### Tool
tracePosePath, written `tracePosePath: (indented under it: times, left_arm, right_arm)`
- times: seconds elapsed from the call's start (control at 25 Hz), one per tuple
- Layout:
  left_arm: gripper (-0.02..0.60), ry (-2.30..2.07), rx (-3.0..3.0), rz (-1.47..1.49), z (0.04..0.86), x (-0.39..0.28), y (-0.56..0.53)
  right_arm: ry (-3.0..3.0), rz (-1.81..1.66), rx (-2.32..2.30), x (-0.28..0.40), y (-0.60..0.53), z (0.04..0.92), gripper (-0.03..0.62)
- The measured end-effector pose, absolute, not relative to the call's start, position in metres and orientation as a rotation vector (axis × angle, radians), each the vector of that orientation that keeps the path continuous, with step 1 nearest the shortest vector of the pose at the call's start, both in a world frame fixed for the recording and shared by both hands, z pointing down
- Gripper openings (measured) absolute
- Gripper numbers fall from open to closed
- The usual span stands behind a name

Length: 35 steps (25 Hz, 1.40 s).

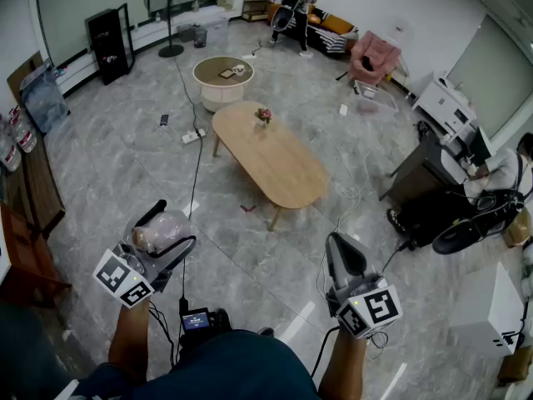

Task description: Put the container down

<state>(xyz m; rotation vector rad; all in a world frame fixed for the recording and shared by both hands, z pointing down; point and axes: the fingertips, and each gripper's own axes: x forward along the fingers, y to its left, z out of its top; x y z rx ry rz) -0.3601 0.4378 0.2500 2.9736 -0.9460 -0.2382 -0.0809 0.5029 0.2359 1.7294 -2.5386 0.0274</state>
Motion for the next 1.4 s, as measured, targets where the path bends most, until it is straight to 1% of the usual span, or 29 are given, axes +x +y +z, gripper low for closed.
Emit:
tracePosePath:
  times: [0.4, 0.76, 0.92, 1.2, 1.4]
  left_arm:
    - [0.4, -0.853, 2.992, -0.185, 0.249, -0.344, 0.409]
    - [0.4, -0.779, 3.005, -0.247, 0.248, -0.336, 0.392]
    - [0.4, -0.776, 2.983, -0.243, 0.255, -0.326, 0.381]
    - [0.4, -0.855, 2.962, -0.239, 0.252, -0.301, 0.363]
    - [0.4, -0.95, 2.954, -0.229, 0.244, -0.272, 0.345]
  right_arm:
    - [-2.666, 0.087, 1.769, -0.087, 0.484, 0.226, 0.011]
    - [-2.616, 0.074, 1.838, -0.082, 0.472, 0.23, 0.011]
    - [-2.55, 0.107, 1.839, -0.066, 0.46, 0.246, 0.011]
    - [-2.671, 0.126, 1.787, -0.041, 0.422, 0.243, 0.011]
    - [-2.68, 0.119, 1.74, 0.002, 0.391, 0.248, 0.011]
